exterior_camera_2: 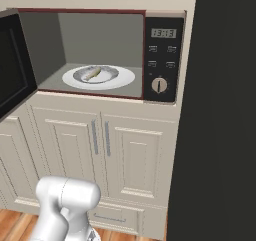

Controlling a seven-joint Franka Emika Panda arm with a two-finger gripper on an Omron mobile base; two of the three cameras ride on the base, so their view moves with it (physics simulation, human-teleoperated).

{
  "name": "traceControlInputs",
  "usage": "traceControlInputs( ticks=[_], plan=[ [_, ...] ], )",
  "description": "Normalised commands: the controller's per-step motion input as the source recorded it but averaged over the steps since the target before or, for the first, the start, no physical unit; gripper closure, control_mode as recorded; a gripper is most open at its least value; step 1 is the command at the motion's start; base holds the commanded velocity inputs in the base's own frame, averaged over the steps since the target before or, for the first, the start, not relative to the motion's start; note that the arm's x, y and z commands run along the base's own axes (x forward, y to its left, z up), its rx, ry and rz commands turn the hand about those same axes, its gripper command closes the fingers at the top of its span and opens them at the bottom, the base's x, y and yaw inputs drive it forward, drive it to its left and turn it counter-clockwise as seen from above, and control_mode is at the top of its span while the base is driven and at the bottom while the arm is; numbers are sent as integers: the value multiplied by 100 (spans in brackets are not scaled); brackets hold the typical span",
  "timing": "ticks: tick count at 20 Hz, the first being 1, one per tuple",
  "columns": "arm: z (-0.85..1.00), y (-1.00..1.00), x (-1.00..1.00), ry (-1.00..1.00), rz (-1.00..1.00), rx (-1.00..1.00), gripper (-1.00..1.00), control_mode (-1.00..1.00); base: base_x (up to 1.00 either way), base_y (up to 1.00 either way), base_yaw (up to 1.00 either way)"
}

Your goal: Transport the fish from the fridge to the microwave and turn on the microwave.

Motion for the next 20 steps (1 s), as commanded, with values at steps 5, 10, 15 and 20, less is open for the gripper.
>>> traceControlInputs(
  ticks=[5,10,15,20],
  plan=[
    [-3,15,-5,-2,-19,2,-100,-100,0,0,0],
    [0,1,-22,0,-22,6,-100,-100,0,0,0],
    [0,-8,-23,0,-25,6,-100,-100,0,0,0],
    [0,-16,-22,0,-27,8,-100,-100,0,0,0]
  ],
)
